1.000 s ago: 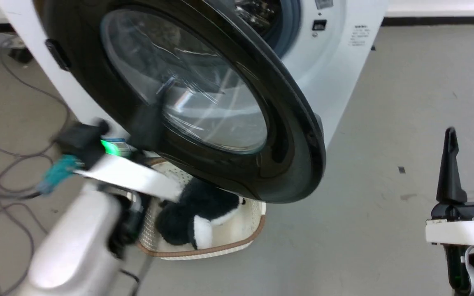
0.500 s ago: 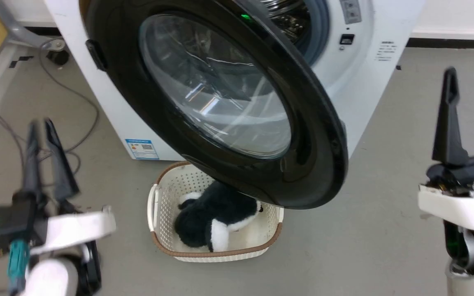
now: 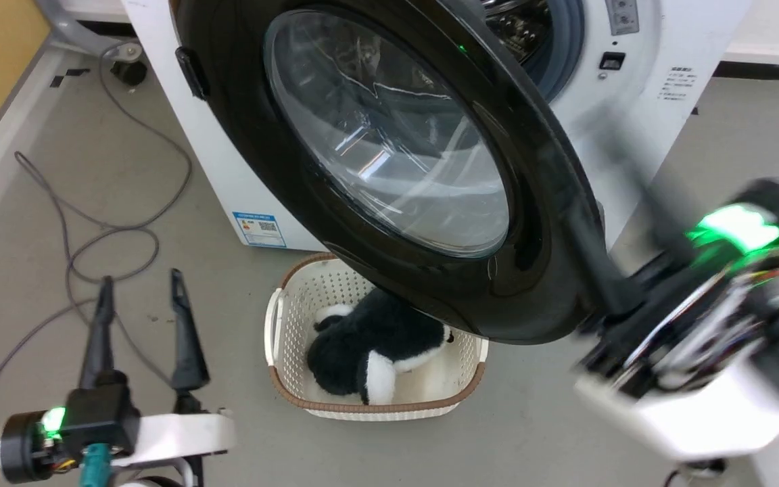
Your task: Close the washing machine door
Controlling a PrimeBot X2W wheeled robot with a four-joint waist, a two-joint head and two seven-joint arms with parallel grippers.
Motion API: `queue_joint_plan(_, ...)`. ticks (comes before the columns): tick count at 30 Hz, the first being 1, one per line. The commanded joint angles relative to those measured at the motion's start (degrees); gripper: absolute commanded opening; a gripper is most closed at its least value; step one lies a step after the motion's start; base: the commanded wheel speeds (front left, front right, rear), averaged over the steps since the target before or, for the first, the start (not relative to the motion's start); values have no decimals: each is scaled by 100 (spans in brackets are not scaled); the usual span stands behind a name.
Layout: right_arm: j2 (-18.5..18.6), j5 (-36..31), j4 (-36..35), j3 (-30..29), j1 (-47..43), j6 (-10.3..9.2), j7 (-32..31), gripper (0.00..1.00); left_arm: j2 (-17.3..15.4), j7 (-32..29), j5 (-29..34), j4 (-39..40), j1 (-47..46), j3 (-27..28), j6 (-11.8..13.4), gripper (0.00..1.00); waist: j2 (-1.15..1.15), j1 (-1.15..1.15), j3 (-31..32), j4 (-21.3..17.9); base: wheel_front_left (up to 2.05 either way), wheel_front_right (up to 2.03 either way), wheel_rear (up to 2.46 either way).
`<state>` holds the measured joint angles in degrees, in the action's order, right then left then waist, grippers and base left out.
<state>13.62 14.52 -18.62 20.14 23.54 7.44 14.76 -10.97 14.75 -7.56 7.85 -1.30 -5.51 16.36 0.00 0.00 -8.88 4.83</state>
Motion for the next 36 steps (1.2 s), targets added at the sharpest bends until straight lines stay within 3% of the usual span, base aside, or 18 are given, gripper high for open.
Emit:
queue_joint_plan(1, 96, 22, 22, 154, 66, 5, 24, 0, 41, 25, 67, -28, 58, -7, -34, 100, 0, 0, -10, 12, 0, 0, 0)
queue_joint_plan(7, 619, -370, 528, 1089, 15, 5, 24, 0, 220, 25, 250, -161, -11, 61, -192, 100, 0, 0, -33, 1, 0, 0, 0)
queue_joint_plan(12, 855, -623, 1222, 1236, -226, 5, 24, 0, 318, 25, 372, -235, -59, 122, -267, 100, 0, 0, -55, -63, 0, 0, 0)
queue_joint_plan(23, 958, -654, 2323, 411, -397, 5, 24, 0, 482, 25, 530, -260, -235, 125, -400, 100, 0, 0, -286, -139, 0, 0, 0)
queue_joint_plan(36, 754, -863, 3271, -896, 517, 5, 24, 0, 607, 25, 662, -100, -766, -51, -469, 100, 0, 0, -1062, 40, 0, 0, 0)
